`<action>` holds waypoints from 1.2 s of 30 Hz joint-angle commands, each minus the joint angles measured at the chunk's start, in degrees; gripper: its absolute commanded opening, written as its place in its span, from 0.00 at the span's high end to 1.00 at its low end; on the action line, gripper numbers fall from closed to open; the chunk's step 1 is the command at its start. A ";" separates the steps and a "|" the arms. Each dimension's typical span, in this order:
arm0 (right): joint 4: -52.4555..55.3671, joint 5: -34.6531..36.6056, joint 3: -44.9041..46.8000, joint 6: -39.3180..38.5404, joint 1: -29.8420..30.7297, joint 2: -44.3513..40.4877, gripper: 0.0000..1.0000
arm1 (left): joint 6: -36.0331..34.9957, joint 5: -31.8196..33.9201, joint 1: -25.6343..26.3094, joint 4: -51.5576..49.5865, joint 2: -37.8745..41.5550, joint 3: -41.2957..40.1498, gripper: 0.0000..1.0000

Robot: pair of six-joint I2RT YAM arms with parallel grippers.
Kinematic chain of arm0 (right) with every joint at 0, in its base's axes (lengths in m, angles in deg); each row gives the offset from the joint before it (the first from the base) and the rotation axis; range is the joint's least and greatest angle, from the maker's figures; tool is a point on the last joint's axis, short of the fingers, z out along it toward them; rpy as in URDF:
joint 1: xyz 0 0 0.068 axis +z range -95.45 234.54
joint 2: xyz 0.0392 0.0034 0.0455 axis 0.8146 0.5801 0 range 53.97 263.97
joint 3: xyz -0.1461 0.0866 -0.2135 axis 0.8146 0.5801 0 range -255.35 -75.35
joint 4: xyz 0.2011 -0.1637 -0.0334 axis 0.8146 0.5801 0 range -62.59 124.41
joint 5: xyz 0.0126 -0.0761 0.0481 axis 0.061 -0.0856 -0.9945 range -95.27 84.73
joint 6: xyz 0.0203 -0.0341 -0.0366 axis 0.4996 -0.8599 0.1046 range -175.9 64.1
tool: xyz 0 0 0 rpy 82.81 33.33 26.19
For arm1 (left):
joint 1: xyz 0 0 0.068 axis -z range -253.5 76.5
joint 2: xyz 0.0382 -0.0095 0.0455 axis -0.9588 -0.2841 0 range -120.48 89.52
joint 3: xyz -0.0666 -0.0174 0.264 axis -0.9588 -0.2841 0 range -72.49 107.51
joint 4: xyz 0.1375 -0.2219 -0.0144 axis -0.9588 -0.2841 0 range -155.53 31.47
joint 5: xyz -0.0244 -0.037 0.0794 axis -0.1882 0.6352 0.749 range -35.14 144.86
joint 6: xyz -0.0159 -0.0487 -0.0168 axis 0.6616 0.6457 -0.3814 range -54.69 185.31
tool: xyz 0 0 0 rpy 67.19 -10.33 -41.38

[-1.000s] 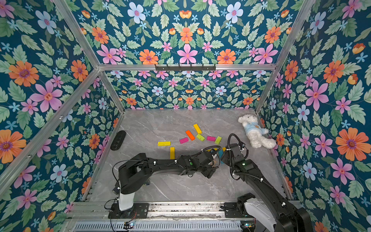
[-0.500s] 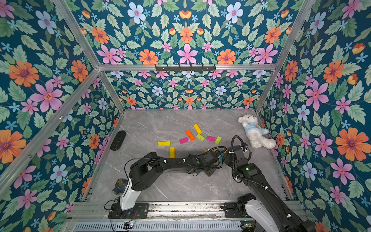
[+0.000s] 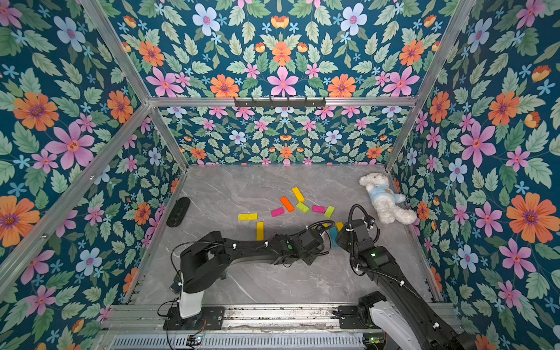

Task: Assemble the letter h with building blocks
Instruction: Pick up the building block from the center of the board, then assemble the building block at the center of the board.

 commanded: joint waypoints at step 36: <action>-16.21 -7.28 4.91 -2.46 -0.02 6.38 0.23 | 43.40 6.47 -0.59 -14.08 41.08 -40.76 1.00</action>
